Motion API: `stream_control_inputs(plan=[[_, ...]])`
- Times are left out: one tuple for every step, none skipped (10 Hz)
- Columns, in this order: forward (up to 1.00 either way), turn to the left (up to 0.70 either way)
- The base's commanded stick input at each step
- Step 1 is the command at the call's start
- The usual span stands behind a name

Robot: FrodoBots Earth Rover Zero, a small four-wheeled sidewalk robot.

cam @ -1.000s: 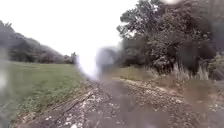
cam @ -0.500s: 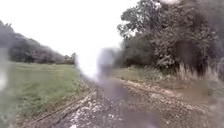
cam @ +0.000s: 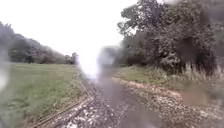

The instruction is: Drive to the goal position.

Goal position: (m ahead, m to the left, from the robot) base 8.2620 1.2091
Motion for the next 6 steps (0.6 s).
stream_control_inputs(plan=[[0.7,0.0],[0.7,0.0],[0.7,0.06],[0.7,0.23],[0.7,0.35],[0.7,0.28]])
